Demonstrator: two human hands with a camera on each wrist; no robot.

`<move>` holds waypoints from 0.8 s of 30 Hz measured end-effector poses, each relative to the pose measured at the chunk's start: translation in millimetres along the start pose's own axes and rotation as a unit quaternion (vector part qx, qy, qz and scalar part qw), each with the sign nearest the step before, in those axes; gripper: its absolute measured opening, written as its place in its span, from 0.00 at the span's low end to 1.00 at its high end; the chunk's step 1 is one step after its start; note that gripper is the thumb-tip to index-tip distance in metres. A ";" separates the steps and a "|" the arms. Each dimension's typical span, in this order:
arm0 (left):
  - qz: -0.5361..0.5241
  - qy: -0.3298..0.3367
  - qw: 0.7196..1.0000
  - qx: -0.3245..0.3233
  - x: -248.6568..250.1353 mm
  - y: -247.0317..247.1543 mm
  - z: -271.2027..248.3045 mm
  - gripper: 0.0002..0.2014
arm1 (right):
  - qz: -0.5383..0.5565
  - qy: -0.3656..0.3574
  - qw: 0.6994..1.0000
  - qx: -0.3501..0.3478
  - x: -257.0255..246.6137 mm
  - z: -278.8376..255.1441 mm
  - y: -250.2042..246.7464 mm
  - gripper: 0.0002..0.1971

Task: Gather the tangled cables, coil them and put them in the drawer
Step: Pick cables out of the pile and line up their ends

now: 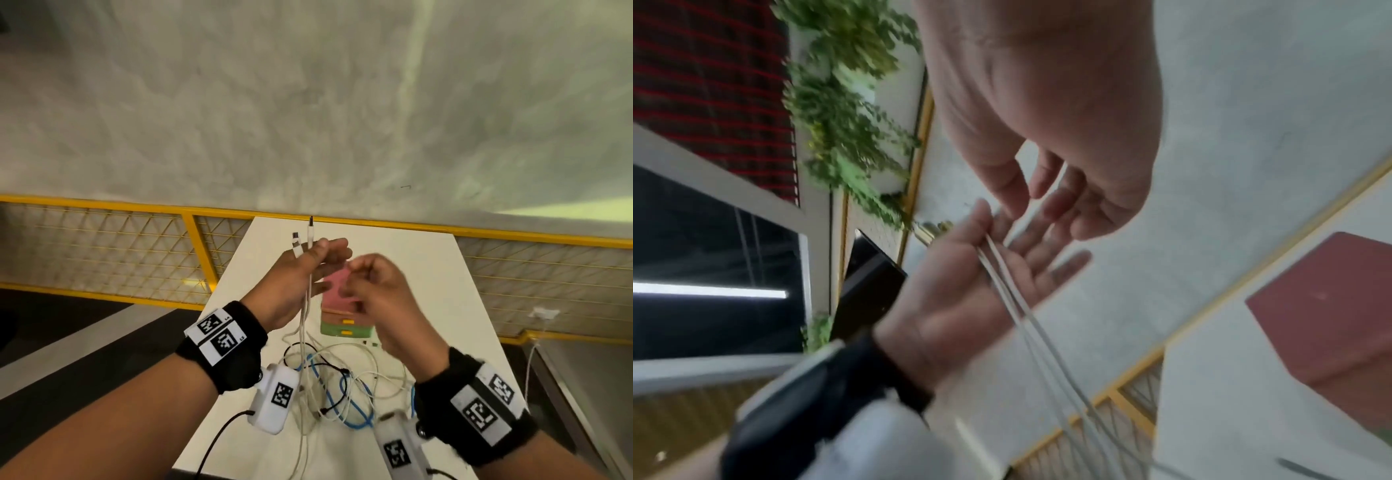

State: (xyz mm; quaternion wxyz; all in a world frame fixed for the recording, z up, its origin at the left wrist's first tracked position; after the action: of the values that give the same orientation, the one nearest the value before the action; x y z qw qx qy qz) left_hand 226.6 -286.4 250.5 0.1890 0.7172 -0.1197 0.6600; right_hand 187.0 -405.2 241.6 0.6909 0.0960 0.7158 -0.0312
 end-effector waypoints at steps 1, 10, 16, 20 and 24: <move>0.008 0.008 1.000 -0.002 3.8 0.9 -0.6 0.20 | -0.031 0.019 0.999 -0.029 15.3 -2.9 8.5 0.12; -0.036 0.068 0.996 -0.035 32.7 14.7 -28.7 0.24 | -0.350 -0.131 0.923 -0.092 32.2 2.9 41.1 0.09; -0.100 0.099 0.990 -0.005 86.1 -17.0 -79.0 0.25 | -0.357 0.020 0.934 0.016 84.0 36.1 -46.7 0.04; -0.089 0.147 0.983 0.067 117.0 -123.2 -94.4 0.17 | -0.420 0.036 0.906 0.033 99.5 40.7 -63.3 0.08; -0.082 0.084 0.967 0.225 86.5 -297.0 -77.2 0.16 | -0.486 0.043 0.873 0.003 106.6 37.6 -56.4 0.14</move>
State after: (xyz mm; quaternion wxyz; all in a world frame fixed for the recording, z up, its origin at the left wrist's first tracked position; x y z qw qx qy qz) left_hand 290.7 20.7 307.2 0.0857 0.6906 0.1071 0.7101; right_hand 210.9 -457.1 129.0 0.5571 -0.2606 0.7008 -0.3615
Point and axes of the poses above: each hand's wrist, its own z-axis towards the middle knuckle, its own y-axis out of the palm, x = y × z, the point moved 10 cm from there along z, towards the middle knuckle
